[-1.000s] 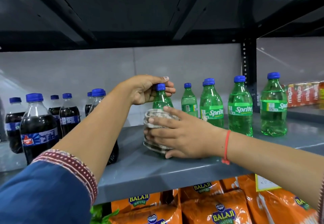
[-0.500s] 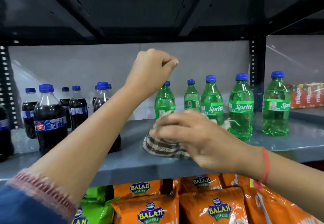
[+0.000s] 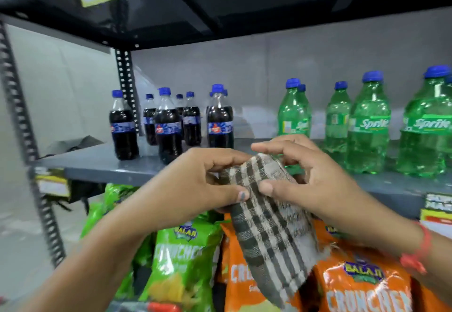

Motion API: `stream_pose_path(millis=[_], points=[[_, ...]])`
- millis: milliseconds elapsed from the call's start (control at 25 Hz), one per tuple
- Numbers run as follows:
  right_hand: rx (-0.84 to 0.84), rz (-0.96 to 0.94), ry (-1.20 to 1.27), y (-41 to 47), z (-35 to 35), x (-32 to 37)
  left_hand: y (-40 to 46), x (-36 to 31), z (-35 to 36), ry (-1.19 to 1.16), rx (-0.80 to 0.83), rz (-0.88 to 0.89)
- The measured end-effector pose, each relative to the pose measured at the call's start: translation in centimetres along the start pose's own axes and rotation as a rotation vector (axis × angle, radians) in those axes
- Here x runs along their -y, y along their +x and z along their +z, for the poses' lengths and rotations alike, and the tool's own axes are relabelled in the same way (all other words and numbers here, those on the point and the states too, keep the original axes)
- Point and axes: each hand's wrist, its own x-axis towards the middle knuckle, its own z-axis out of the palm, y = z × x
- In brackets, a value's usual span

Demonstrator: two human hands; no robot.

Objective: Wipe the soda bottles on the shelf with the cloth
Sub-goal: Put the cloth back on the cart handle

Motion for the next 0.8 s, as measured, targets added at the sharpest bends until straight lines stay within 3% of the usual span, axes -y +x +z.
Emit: stream_pose_path(millis=[240, 360, 560, 800], points=[[0.286, 0.064, -0.299, -0.2, 2.3, 3.3, -6.6, -0.3, 1.4, 0.513, -0.135, -0.092], [0.428, 0.069, -0.259, -0.9, 3.2, 5.0, -10.3, 0.3, 0.8, 0.661, -0.011, -0.168], [0.715, 0.063, -0.286, -2.0, 6.5, 6.2, -17.0, 0.4, 0.4, 0.646, 0.050, -0.358], [0.841, 0.024, -0.368, -3.6, 14.3, 6.0, -23.7, 1.4, 0.4, 0.612, -0.059, -0.599]])
